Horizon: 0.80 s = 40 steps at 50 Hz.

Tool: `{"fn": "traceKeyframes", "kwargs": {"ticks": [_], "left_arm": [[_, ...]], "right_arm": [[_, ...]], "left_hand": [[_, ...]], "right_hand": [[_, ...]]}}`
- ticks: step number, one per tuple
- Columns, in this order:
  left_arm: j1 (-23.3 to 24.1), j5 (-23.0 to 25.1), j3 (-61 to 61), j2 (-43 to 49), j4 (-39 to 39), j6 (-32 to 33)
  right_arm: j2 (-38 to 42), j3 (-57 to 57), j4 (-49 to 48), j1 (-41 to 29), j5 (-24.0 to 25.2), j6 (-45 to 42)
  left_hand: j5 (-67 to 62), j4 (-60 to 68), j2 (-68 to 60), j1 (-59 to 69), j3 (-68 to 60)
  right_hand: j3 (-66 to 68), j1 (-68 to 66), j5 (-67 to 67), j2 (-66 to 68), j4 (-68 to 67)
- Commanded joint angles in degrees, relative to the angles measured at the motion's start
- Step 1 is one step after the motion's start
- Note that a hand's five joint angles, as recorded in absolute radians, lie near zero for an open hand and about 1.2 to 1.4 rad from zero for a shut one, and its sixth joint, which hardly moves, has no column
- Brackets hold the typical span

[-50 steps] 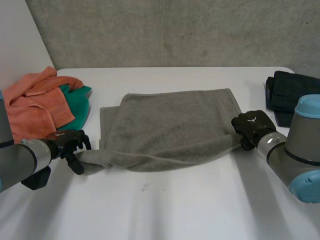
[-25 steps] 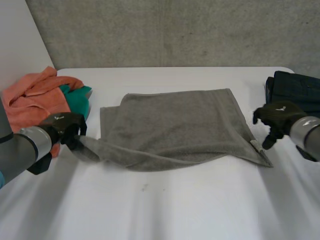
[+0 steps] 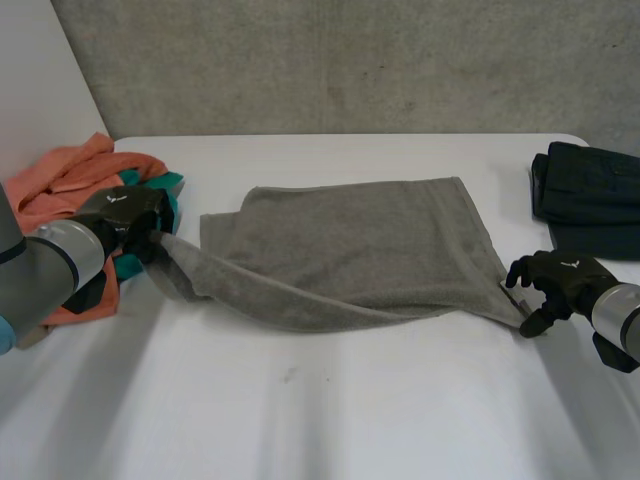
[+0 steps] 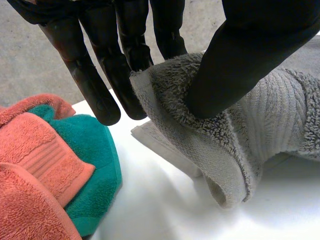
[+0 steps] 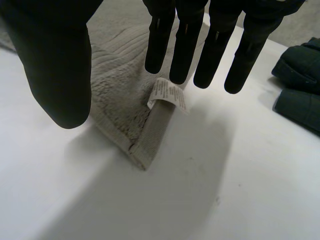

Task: Fold the laundry.

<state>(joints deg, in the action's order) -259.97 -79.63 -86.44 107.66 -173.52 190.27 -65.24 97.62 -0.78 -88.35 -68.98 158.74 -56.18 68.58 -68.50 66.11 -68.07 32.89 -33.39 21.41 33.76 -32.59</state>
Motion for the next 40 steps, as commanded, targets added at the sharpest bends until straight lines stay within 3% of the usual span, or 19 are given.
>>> {"fn": "traceKeyframes", "kwargs": {"ticks": [1, 4, 6, 10, 14, 15, 19, 23, 28, 32, 35, 40], "left_arm": [[0.1, 0.0, -0.1, 0.0, 0.0, 0.0], [0.2, -0.1, -0.2, 0.0, 0.0, 0.0], [0.2, -0.2, -0.1, -0.2, 0.0, 0.0], [0.2, -0.4, 0.2, -1.3, 0.6, 0.2], [-0.2, -0.2, 1.5, -6.2, 2.2, 0.8], [-0.4, 0.0, 1.7, -7.4, 2.9, 1.0], [-1.6, 0.3, 3.5, -12.9, 7.4, 1.7], [-4.7, 0.4, 3.8, -17.6, 12.2, 7.8], [-5.2, 0.5, 0.8, -21.0, 14.6, 21.5], [-4.8, 0.4, -1.8, -20.7, 13.1, 27.1], [-4.1, 0.4, -2.6, -19.4, 10.3, 27.9], [0.3, -0.3, 1.1, -6.8, -1.2, 28.3]], "right_arm": [[4.2, -2.1, -3.6, -1.6, -0.5, 1.4], [6.2, -3.6, -3.3, -2.9, -0.8, 1.3], [6.3, -3.9, -3.3, -3.1, -0.7, 1.3], [5.1, -3.8, -3.4, -2.9, -0.9, 0.7], [-6.3, -4.7, -1.0, -2.1, -0.8, -0.1], [-11.8, -5.5, 1.3, -1.8, -0.7, -1.5], [-21.4, -10.8, 10.5, 1.0, 0.2, -8.2], [-24.6, -16.3, 21.6, 6.9, 0.3, -17.2], [-24.6, -20.3, 31.5, 8.0, -0.4, -26.6], [-23.0, -20.5, 32.6, 6.7, -1.0, -27.7], [-17.8, -21.8, 32.3, 5.3, -1.5, -27.6], [-8.8, -28.1, 32.1, 0.7, -7.0, -27.3]], "left_hand": [[-13.8, 11.4, -11.5, 13.9, -11.9], [-13.8, 11.4, -11.5, 13.9, -11.9], [-13.8, 11.4, -11.5, 13.9, -11.9], [-13.8, 11.4, -11.5, 13.9, -11.9], [-13.8, 11.4, -11.5, 13.9, -11.9], [-13.8, 11.4, -11.5, 13.9, -11.9], [-13.8, 11.4, -11.5, 13.9, -11.9], [-13.8, 11.4, -11.5, 13.9, -11.9], [-13.8, 11.4, -11.5, 13.9, -11.9], [-13.8, 11.4, -11.5, 13.9, -11.9], [-13.8, 11.4, -11.5, 13.9, -11.9], [-13.8, 11.4, -11.5, 13.9, -11.9]], "right_hand": [[9.1, -8.6, 10.6, 8.3, -9.4], [25.9, -25.4, 27.4, 25.0, -26.2], [46.9, -46.4, 48.4, 46.0, -47.2], [47.1, -46.6, 48.6, 46.2, -47.4], [47.1, -46.6, 48.6, 46.2, -47.4], [47.1, -46.6, 48.6, 46.2, -47.4], [47.1, -46.6, 48.6, 46.2, -47.4], [47.1, -46.6, 48.6, 46.2, -47.4], [47.1, -46.6, 48.6, 46.2, -47.4], [47.1, -46.6, 48.6, 46.2, -47.4], [47.1, -46.6, 48.6, 46.2, -47.4], [47.1, -46.6, 48.6, 46.2, -47.4]]}}
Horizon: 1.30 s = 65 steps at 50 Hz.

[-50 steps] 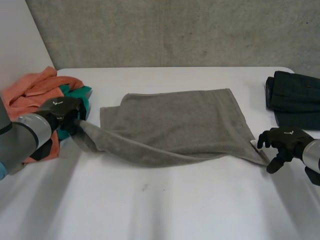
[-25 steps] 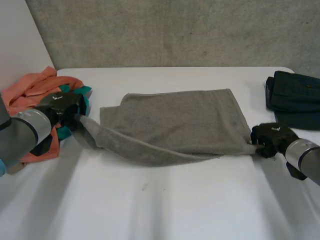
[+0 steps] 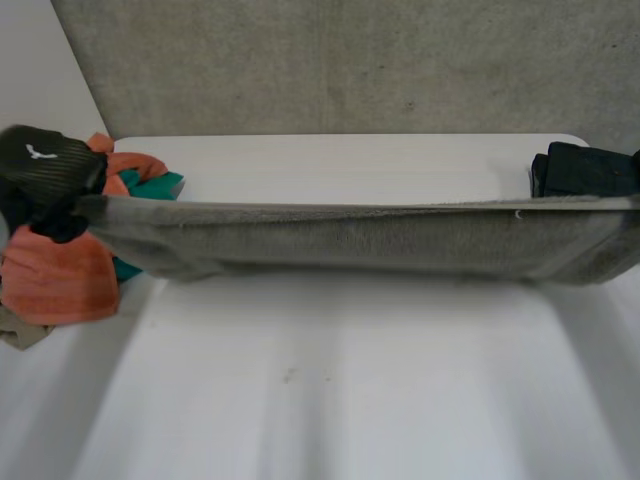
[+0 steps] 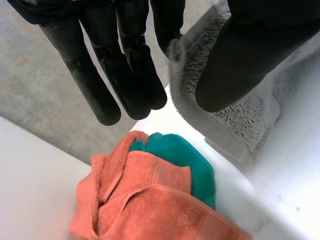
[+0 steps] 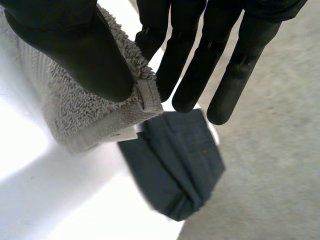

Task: Fold the laundry.

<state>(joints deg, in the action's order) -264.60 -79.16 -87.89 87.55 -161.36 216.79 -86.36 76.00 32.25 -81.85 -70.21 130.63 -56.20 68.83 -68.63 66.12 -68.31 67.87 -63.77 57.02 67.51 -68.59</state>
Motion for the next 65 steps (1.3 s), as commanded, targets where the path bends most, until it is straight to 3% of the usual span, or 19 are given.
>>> {"fn": "traceKeyframes", "kwargs": {"ticks": [1, 7, 11, 12, 15, 19, 26, 33, 38, 44, 50, 58, 62, 65], "left_arm": [[5.8, -1.0, 4.1, 15.3, -15.4, 1.9], [11.6, -5.0, 22.4, 29.1, -28.7, 1.6], [13.0, -9.8, 35.8, 34.7, -39.9, 0.6], [13.1, -10.7, 37.9, 35.6, -42.7, 0.3], [13.2, -13.5, 41.7, 36.4, -52.6, -1.8], [12.7, -15.4, 42.5, 36.4, -60.2, -5.6], [12.4, -15.7, 38.2, 37.1, -55.5, -9.3], [11.5, -14.9, 24.3, 37.2, -54.7, -11.3], [12.1, -11.6, 13.9, 37.5, -54.6, -11.2], [12.5, -9.5, 1.7, 36.4, -53.2, -9.5], [11.7, -9.5, -10.2, 25.3, -42.9, -1.4], [8.6, -9.3, -27.5, 4.2, -12.9, 15.2], [4.8, -6.8, -29.5, 0.0, -10.3, 19.6], [4.0, -4.0, -28.7, 0.1, -11.6, 20.3]], "right_arm": [[15.6, -9.0, -1.4, -7.0, -8.3, 1.2], [24.9, -21.7, -11.7, -11.6, -13.8, 5.9], [26.9, -28.0, -27.8, -13.4, -16.2, 13.3], [26.5, -28.6, -37.2, -13.4, -17.2, 16.9], [24.7, -26.9, -52.3, -13.6, -19.2, 22.3], [23.6, -25.0, -61.2, -13.8, -20.7, 24.1], [25.6, -22.9, -58.0, -14.6, -19.9, 23.9], [29.0, -17.8, -50.4, -14.6, -15.9, 23.9], [33.2, -12.1, -43.7, -14.8, -12.7, 23.4], [33.7, -7.0, -38.1, -15.1, -12.5, 18.8], [29.4, 0.9, -25.4, -14.3, -13.0, 9.3], [11.8, 17.5, -11.8, -9.0, -13.2, -8.4], [7.7, 22.3, -10.9, -5.4, -12.6, -17.1], [7.9, 22.6, -13.2, -5.2, -12.6, -16.5]], "left_hand": [[-13.8, 11.2, -11.4, 13.9, -11.7], [-13.8, 11.2, -11.4, 13.9, -11.7], [-13.8, 11.2, -11.4, 13.9, -11.7], [-13.8, 11.2, -11.4, 13.9, -11.7], [-13.8, 11.2, -11.4, 13.9, -11.7], [-13.8, 11.2, -11.4, 13.9, -11.7], [-13.8, 11.2, -11.4, 13.9, -11.7], [-13.8, 11.2, -11.4, 13.9, -11.7], [-13.8, 11.2, -11.4, 13.9, -11.7], [-13.8, 11.2, -11.4, 13.9, -11.7], [-13.8, 11.2, -11.4, 13.9, -11.7], [-13.8, 11.2, -11.4, 13.9, -11.7], [-13.8, 11.2, -11.4, 13.9, -11.7], [-13.8, 11.2, -11.4, 13.9, -11.7]], "right_hand": [[12.1, -16.2, 13.0, 12.5, -11.4], [12.1, -16.2, 13.0, 12.5, -11.4], [12.1, -16.2, 13.0, 12.5, -11.4], [12.1, -16.2, 13.0, 12.5, -11.4], [12.1, -16.2, 13.0, 12.5, -11.4], [12.1, -16.2, 13.0, 12.5, -11.4], [12.1, -16.2, 13.0, 12.5, -11.4], [12.1, -16.2, 13.0, 12.5, -11.4], [12.1, -16.2, 13.0, 12.5, -11.4], [12.1, -16.2, 13.0, 12.5, -11.4], [12.1, -16.2, 13.0, 12.5, -11.4], [12.1, -16.2, 13.0, 12.5, -11.4], [12.1, -16.2, 13.0, 12.5, -11.4], [12.1, -16.2, 13.0, 12.5, -11.4]]}}
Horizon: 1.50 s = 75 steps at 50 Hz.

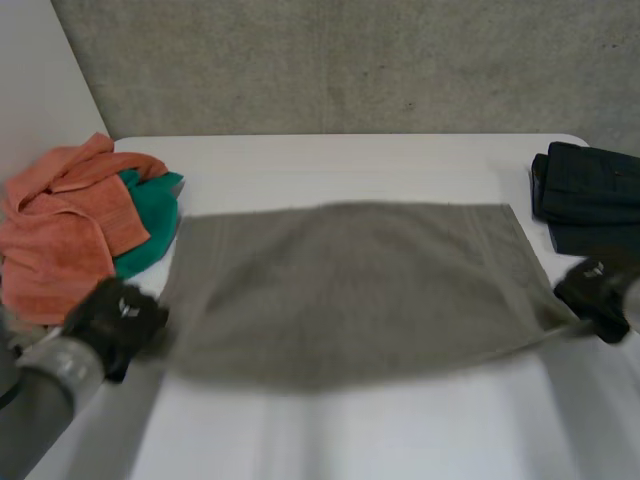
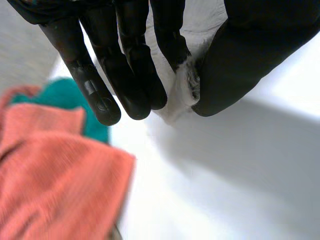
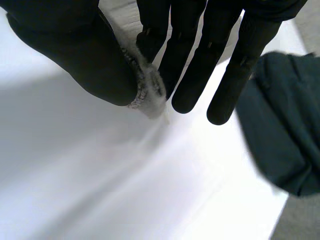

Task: Fold the laundry.

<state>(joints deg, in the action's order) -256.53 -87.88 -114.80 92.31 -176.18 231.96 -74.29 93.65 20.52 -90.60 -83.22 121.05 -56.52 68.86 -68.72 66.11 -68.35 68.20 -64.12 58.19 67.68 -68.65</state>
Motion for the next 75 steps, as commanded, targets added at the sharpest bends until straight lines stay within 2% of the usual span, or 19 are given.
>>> {"fn": "traceKeyframes", "kwargs": {"ticks": [1, 5, 8, 12, 13, 20, 34, 35, 36, 37, 38, 43, 46, 50, 55, 58, 62, 67, 75], "left_arm": [[-4.4, 6.7, -0.6, -4.3, 1.3, 4.7], [-3.6, 9.3, 3.7, 2.3, -8.3, 1.9], [-2.1, 8.8, 7.6, 7.5, -14.4, -0.4], [0.4, 5.2, 14.4, 15.2, -20.2, -3.4], [1.3, 2.8, 17.1, 18.4, -21.0, -3.5], [3.7, -6.5, 27.2, 28.0, -20.9, -4.1], [6.3, -8.6, 31.0, 31.3, -21.0, -4.0], [6.4, -8.6, 31.3, 31.4, -21.1, -4.1], [6.5, -8.7, 31.8, 31.7, -21.1, -4.1], [6.5, -8.9, 32.1, 31.9, -21.2, -4.1], [6.7, -9.2, 32.4, 32.0, -21.2, -4.1], [8.6, -10.5, 34.6, 31.9, -21.1, -6.0], [9.0, -10.5, 35.1, 30.5, -21.0, -8.4], [8.9, -10.4, 34.1, 26.3, -21.0, -11.6], [8.7, -10.0, 31.2, 23.0, -20.9, -15.6], [8.7, -9.6, 28.6, 21.2, -21.0, -17.1], [9.1, -9.6, 26.0, 20.6, -21.5, -17.6], [9.5, -9.5, 24.8, 20.7, -21.8, -17.8], [10.1, -8.8, 24.8, 21.0, -21.8, -17.9]], "right_arm": [[-4.0, 4.7, -2.6, 3.5, 0.5, -5.8], [1.4, 1.3, -10.4, 1.7, 0.3, 1.0], [6.2, -3.3, -15.7, -1.8, 0.0, 5.8], [11.0, -8.2, -21.2, -3.3, -0.2, 9.6], [12.3, -9.4, -22.3, -3.4, -0.3, 10.0], [22.0, -18.3, -27.7, -4.7, -0.7, 10.5], [31.9, -29.0, -35.3, -8.6, -1.6, 10.3], [33.2, -30.3, -35.8, -9.1, -1.9, 10.5], [33.9, -31.1, -36.0, -9.2, -2.2, 10.5], [34.5, -31.7, -36.3, -9.2, -2.6, 10.4], [35.0, -32.4, -36.5, -9.2, -3.3, 10.5], [32.4, -32.4, -35.8, -9.4, -8.3, 11.5], [28.8, -29.5, -34.2, -8.8, -8.4, 13.4], [20.9, -23.1, -28.6, -7.8, -3.9, 17.6], [11.0, -14.8, -16.9, -1.1, 8.4, 20.2], [9.7, -11.2, -10.6, 3.0, 14.0, 20.4], [9.6, -6.9, -7.8, 5.8, 19.0, 20.2], [9.7, -2.5, -11.5, 8.2, 22.0, 19.7], [12.1, 0.7, -22.3, 8.5, 22.0, 19.5]], "left_hand": [[-13.5, 11.1, -11.3, 13.9, -11.6], [-13.5, 11.1, -11.3, 13.9, -11.6], [-13.5, 11.1, -11.3, 13.9, -11.6], [-13.5, 11.1, -11.3, 13.9, -11.6], [-13.5, 11.1, -11.3, 13.9, -11.6], [-13.5, 11.1, -11.3, 13.9, -11.6], [-13.5, 11.1, -11.3, 13.9, -11.6], [-13.5, 11.1, -11.3, 13.9, -11.6], [22.1, -24.5, 24.3, -21.7, 24.0], [44.6, -47.0, 46.8, -44.2, 46.5], [56.5, -58.9, 58.7, -56.1, 58.4], [56.5, -58.9, 58.7, -56.1, 58.4], [56.5, -58.9, 58.7, -56.1, 58.4], [56.5, -58.9, 58.7, -56.1, 58.4], [56.5, -58.9, 58.7, -56.1, 58.4], [56.5, -58.9, 58.7, -56.1, 58.4], [56.5, -58.9, 58.7, -56.1, 58.4], [56.5, -58.9, 58.7, -56.1, 58.4], [56.5, -58.9, 58.7, -56.1, 58.4]], "right_hand": [[11.8, -15.9, 11.8, 12.3, -11.4], [11.8, -15.9, 11.8, 12.3, -11.4], [11.8, -15.9, 11.8, 12.3, -11.4], [11.8, -15.9, 11.8, 12.3, -11.4], [11.8, -15.9, 11.8, 12.3, -11.4], [11.8, -15.9, 11.8, 12.3, -11.4], [11.8, -15.9, 11.8, 12.3, -11.4], [-15.3, 11.2, -15.3, -14.8, 15.7], [-46.9, 42.8, -46.9, -46.3, 47.3], [-58.2, 54.1, -58.2, -57.7, 58.6], [-58.2, 54.1, -58.2, -57.7, 58.6], [-58.2, 54.1, -58.2, -57.7, 58.6], [-58.2, 54.1, -58.2, -57.7, 58.6], [-58.2, 54.1, -58.2, -57.7, 58.6], [-57.7, 53.6, -57.6, -57.1, 58.1], [-47.7, 43.6, -47.7, -47.2, 48.2], [-37.5, 33.4, -37.4, -36.9, 37.9], [-34.6, 30.5, -34.6, -34.0, 35.0], [-30.4, 26.3, -30.4, -29.9, 30.8]]}}
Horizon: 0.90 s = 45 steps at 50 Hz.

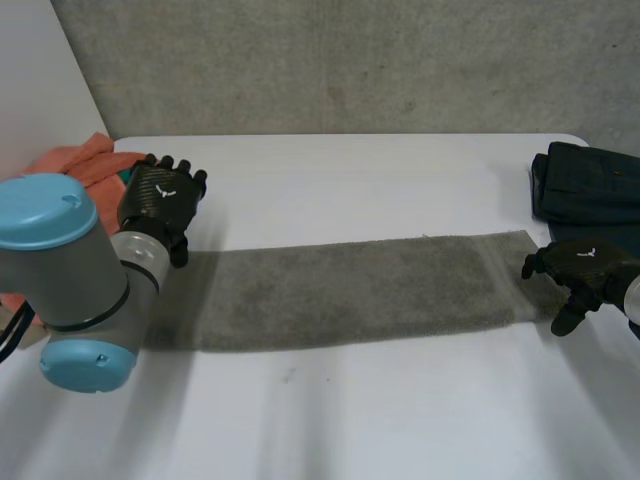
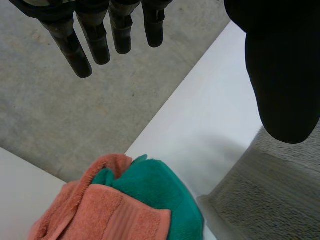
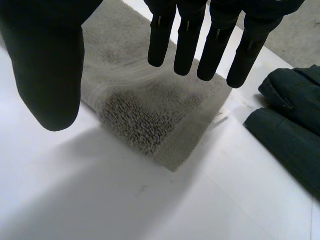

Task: Fold the laundry.

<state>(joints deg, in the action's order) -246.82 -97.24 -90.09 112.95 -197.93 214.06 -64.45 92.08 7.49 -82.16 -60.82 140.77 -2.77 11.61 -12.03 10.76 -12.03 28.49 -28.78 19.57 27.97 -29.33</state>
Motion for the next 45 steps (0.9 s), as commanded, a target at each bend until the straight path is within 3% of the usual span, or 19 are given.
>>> {"fn": "traceKeyframes", "kwargs": {"ticks": [1, 4, 7, 13, 17, 21, 26, 31, 37, 42, 45], "left_arm": [[0.4, 0.6, 0.1, 0.3, 0.0, -0.1], [0.4, 0.6, 0.0, 0.3, 0.0, -0.2], [0.4, 0.6, -0.1, 0.4, 0.0, -0.2], [0.5, 0.5, -0.2, 0.1, 0.0, -0.2], [0.5, 0.6, -0.6, -1.0, 0.1, -0.2], [0.5, 0.6, -1.2, -2.9, 0.1, -0.2], [0.3, 0.6, -2.1, -5.2, 0.1, -0.7], [0.0, 0.7, -2.2, -7.0, 0.1, -2.1], [-0.1, 0.6, -2.3, -9.2, 0.1, -3.9], [0.3, 0.5, -3.0, -9.8, 0.3, -4.4], [0.6, 0.7, -4.0, -9.8, 0.1, -4.4]], "right_arm": [[3.2, 2.2, -10.6, 0.1, -0.3, 0.1], [4.2, 2.2, -12.1, -0.1, -0.4, -0.1], [5.6, 1.7, -12.8, 0.0, -0.9, -0.4], [2.0, 5.3, -17.5, 2.2, -8.2, -0.4], [-4.4, 6.4, -18.5, 6.7, -9.8, -3.0], [-5.4, 5.1, -18.4, 12.1, -10.9, -9.0], [-6.0, 3.6, -18.3, 11.5, -11.3, -13.3], [-8.1, 1.1, -20.8, -3.6, -10.5, -11.9], [-8.2, 1.4, -31.2, -24.8, -8.9, -11.0], [-2.3, 2.5, -35.6, -43.8, -3.3, -12.0], [2.1, 2.4, -35.7, -49.0, -2.0, -14.3]], "left_hand": [[2.8, -1.6, 2.0, -0.8, 2.0], [2.8, -1.6, 2.0, -0.8, 2.0], [2.8, -1.6, 2.0, -0.8, 2.0], [2.8, -1.6, 2.0, -0.8, 2.0], [2.8, -1.6, 2.0, -0.8, 2.0], [2.8, -1.6, 2.0, -0.8, 2.0], [2.8, -1.6, 2.0, -0.8, 2.0], [2.8, -1.6, 2.0, -0.8, 2.0], [2.8, -1.6, 2.0, -0.8, 2.0], [2.8, -1.6, 2.0, -0.8, 2.0], [2.8, -1.6, 2.0, -0.8, 2.0]], "right_hand": [[12.5, -12.2, 11.4, 13.0, -11.7], [18.9, -18.6, 17.8, 19.4, -18.1], [51.4, -51.1, 50.3, 51.9, -50.6], [51.5, -51.2, 50.4, 52.0, -50.7], [51.5, -51.2, 50.4, 52.0, -50.7], [51.5, -51.2, 50.4, 52.0, -50.7], [51.5, -51.2, 50.4, 52.0, -50.7], [51.5, -51.2, 50.4, 52.0, -50.7], [51.5, -51.2, 50.4, 52.0, -50.7], [51.5, -51.2, 50.4, 52.0, -50.7], [51.5, -51.2, 50.4, 52.0, -50.7]]}}
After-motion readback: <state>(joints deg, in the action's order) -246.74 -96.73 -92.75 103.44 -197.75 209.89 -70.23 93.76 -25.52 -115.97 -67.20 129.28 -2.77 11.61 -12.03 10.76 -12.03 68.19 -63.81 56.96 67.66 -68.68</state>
